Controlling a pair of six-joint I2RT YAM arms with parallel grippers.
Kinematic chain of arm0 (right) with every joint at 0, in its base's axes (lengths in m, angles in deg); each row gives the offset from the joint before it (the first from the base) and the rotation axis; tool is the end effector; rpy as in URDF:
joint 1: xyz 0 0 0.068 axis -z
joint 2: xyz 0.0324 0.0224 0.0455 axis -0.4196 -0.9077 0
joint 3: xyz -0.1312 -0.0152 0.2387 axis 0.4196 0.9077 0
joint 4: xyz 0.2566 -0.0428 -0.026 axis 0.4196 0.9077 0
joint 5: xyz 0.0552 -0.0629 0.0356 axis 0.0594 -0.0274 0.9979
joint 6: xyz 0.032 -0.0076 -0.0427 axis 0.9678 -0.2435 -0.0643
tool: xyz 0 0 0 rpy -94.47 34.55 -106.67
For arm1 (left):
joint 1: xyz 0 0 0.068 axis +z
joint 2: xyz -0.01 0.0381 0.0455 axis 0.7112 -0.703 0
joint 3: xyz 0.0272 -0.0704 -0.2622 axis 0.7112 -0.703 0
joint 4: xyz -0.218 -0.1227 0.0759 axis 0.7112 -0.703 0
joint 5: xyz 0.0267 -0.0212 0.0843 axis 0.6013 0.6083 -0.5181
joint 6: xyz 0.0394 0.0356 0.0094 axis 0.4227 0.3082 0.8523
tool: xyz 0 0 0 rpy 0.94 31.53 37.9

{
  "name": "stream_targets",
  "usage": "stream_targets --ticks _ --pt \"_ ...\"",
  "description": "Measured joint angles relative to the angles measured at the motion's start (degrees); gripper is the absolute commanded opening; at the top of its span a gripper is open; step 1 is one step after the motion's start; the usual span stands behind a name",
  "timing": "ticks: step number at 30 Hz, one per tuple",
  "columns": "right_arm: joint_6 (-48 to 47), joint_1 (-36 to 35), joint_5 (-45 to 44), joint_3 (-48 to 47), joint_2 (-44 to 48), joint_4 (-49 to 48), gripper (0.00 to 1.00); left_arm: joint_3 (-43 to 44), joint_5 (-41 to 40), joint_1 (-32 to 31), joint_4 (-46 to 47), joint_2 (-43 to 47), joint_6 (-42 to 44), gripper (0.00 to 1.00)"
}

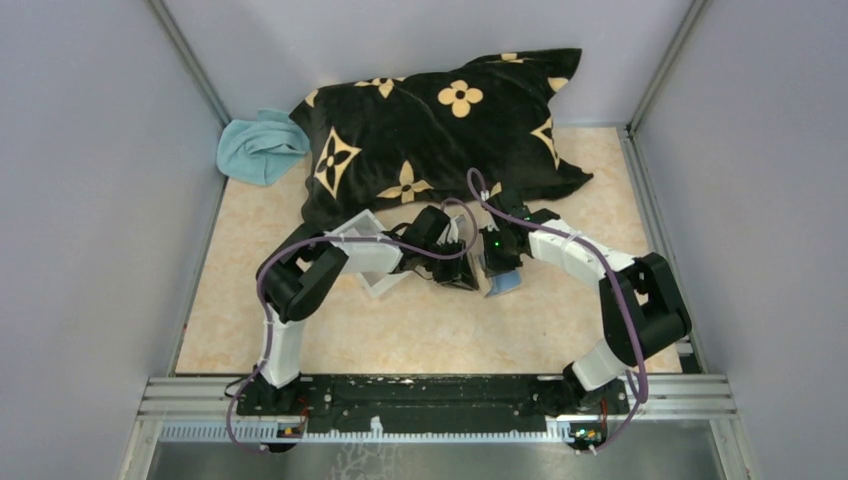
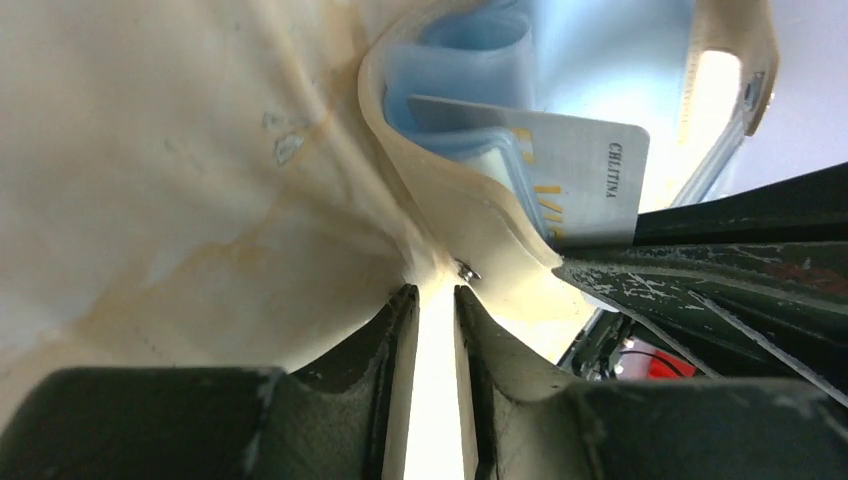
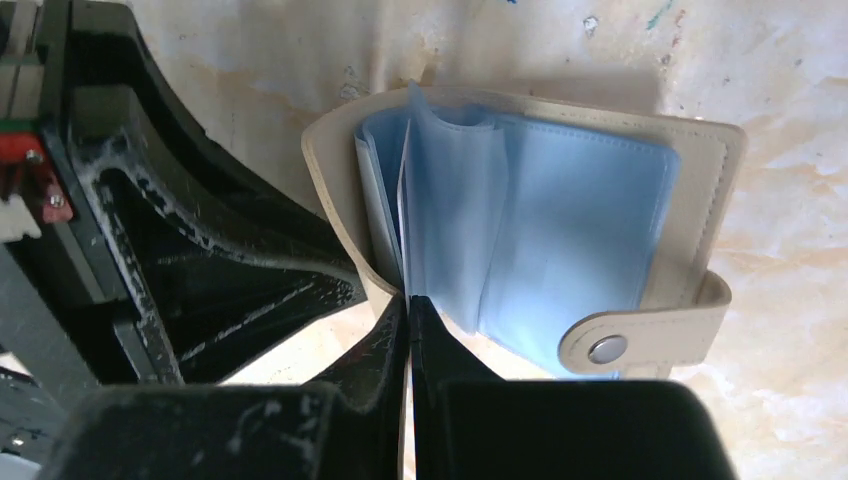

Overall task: Put the credit cards into the card holder
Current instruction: Insert the credit card into the card holder.

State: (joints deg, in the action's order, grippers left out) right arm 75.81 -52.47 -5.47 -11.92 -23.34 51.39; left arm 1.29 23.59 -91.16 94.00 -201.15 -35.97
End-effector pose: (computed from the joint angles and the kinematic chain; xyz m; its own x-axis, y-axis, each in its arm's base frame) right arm 0.2602 0.1399 0.2018 -0.9318 -0.1085 -0.3463 -0.1905 0.9584 0.2124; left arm 0.2775 -0.3100 0.1167 -0.9540 0.1321 -0.2691 0.2899 0.6350 -0.7161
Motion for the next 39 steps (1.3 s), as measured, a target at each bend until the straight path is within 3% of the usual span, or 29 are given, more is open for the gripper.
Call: stream_targets --ticks 18,26,39 --pt "0.17 -4.17 -5.11 -0.04 -0.35 -1.38 0.00 0.94 -18.86 -1.33 -25.09 10.49 3.15 0.34" --pt "0.98 -5.22 -6.73 -1.25 -0.61 0.46 0.00 1.49 -20.33 -1.29 -22.56 15.82 0.66 0.33" --pt "2.03 -5.68 -7.08 -1.27 -0.61 0.76 0.00 1.99 -19.45 -1.29 -12.57 15.65 -5.75 0.33"
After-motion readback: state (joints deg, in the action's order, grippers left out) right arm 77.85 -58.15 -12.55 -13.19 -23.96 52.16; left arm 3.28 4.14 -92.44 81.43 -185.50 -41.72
